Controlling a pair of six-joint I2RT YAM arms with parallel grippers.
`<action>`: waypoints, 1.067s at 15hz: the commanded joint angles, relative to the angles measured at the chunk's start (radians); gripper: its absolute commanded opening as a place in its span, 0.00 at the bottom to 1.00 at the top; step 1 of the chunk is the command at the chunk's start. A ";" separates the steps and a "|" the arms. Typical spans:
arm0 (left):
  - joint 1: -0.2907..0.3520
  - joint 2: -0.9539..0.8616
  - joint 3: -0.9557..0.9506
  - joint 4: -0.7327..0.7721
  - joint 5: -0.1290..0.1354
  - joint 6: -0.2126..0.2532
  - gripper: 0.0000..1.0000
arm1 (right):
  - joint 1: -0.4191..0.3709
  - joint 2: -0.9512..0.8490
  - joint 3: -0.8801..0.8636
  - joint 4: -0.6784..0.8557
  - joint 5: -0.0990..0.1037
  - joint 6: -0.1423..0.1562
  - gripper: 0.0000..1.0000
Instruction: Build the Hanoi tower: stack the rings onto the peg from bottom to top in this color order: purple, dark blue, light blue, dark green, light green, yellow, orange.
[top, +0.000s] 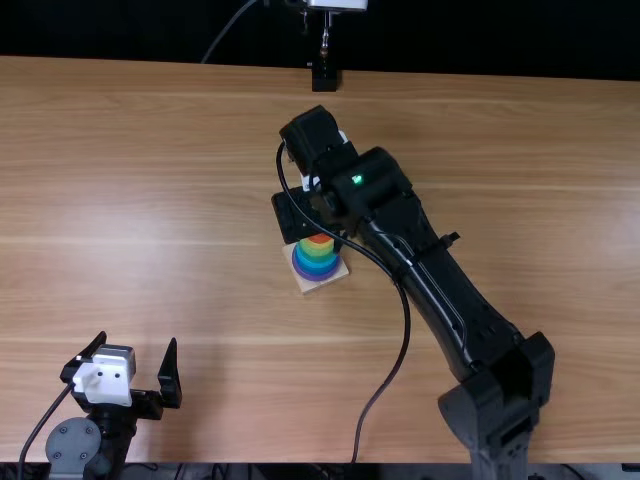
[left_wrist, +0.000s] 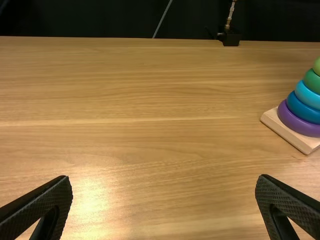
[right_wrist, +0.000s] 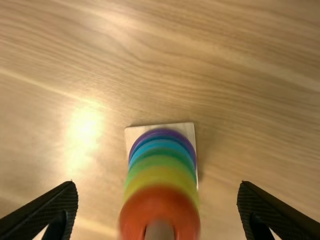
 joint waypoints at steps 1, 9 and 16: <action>0.006 -0.012 -0.105 -0.073 0.027 0.012 1.00 | -0.056 -0.165 -0.136 0.102 0.014 0.000 1.00; 0.006 -0.012 -0.105 -0.073 0.027 0.012 1.00 | -0.278 -0.667 -0.687 0.599 0.082 0.000 1.00; 0.006 -0.012 -0.105 -0.073 0.027 0.012 1.00 | -0.536 -1.209 -1.248 1.099 0.079 -0.017 1.00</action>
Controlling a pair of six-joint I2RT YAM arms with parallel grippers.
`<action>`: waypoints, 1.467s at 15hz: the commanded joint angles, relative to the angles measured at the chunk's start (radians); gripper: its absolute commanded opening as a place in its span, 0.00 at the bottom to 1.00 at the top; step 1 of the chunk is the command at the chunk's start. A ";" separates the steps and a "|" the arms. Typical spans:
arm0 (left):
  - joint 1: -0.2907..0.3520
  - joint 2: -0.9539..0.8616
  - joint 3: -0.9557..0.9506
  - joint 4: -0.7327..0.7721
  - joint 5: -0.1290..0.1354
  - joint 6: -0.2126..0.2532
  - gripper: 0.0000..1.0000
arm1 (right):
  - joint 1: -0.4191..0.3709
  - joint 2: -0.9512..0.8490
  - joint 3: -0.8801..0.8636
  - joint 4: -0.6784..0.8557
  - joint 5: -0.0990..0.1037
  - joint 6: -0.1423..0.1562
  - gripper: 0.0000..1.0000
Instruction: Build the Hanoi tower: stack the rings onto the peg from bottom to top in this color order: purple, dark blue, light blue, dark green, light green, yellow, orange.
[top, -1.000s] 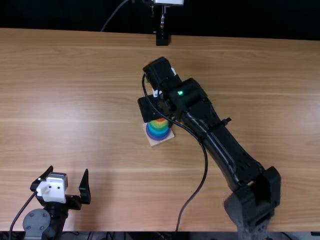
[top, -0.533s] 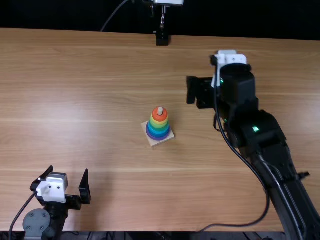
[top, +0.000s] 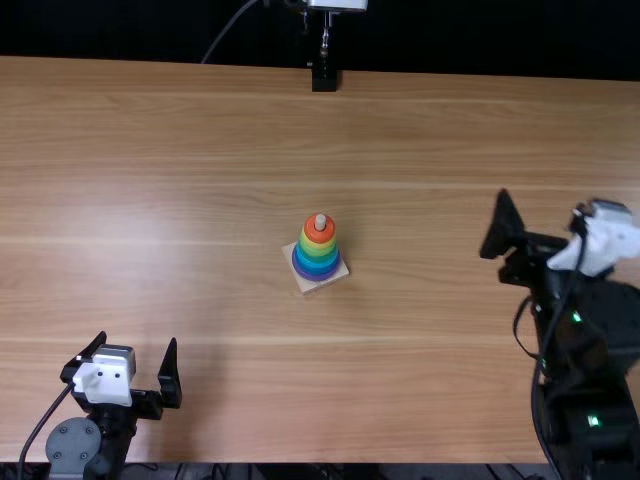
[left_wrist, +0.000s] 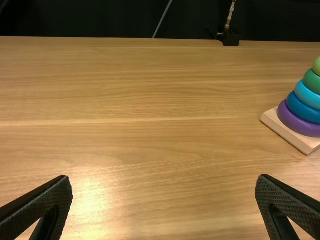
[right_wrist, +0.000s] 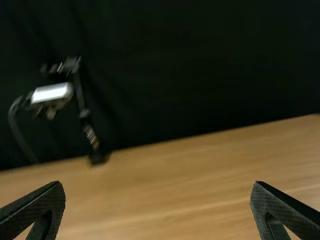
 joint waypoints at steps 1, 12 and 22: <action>0.005 -0.012 -0.105 -0.073 0.026 0.012 1.00 | -0.047 -0.075 -0.083 0.043 0.005 -0.028 1.00; 0.007 -0.012 -0.105 -0.073 0.026 0.012 1.00 | -0.122 -0.549 -0.537 0.104 -0.225 -0.230 1.00; 0.005 -0.012 -0.105 -0.073 0.026 0.012 1.00 | -0.122 -0.819 -0.801 0.093 -0.221 -0.232 1.00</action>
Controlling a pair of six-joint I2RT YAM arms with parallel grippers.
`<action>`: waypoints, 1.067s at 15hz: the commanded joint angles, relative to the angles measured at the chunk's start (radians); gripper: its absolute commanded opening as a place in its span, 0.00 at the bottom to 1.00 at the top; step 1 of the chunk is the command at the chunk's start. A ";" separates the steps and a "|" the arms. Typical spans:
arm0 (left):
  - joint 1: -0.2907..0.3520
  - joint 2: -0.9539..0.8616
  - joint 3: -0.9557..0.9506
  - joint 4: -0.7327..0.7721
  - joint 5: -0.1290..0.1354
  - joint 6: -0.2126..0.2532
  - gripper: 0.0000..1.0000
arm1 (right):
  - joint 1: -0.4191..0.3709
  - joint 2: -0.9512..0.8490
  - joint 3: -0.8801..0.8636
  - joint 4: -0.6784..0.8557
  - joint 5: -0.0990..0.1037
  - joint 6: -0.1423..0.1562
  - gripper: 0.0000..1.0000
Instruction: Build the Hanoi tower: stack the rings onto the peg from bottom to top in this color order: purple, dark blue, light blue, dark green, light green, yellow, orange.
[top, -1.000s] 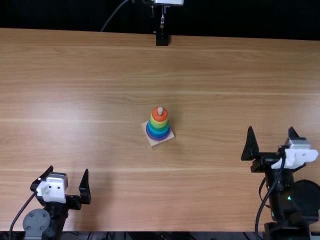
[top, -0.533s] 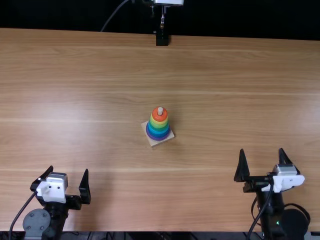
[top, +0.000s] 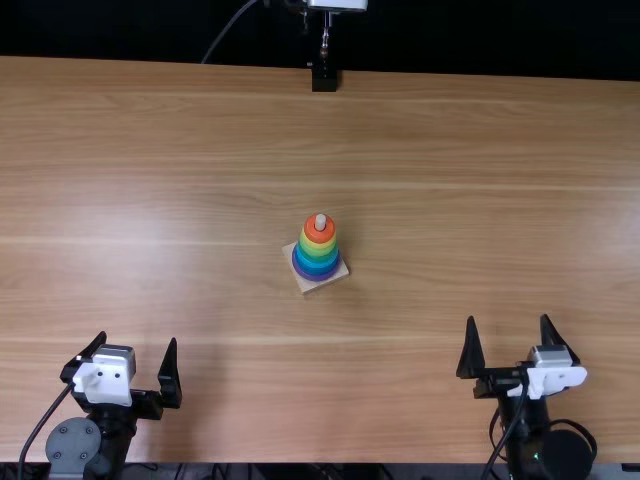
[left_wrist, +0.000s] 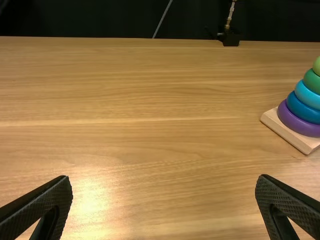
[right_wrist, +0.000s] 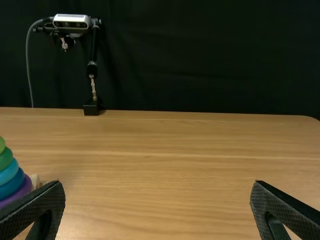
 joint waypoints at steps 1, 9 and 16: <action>0.007 -0.012 -0.105 -0.073 0.026 0.012 1.00 | -0.007 -0.024 -0.022 0.000 -0.010 -0.006 1.00; 0.005 -0.012 -0.105 -0.073 0.026 0.012 1.00 | -0.003 -0.123 -0.067 -0.227 -0.013 -0.008 1.00; 0.007 -0.012 -0.105 -0.073 0.026 0.012 1.00 | -0.009 -0.123 -0.068 -0.374 -0.015 -0.008 1.00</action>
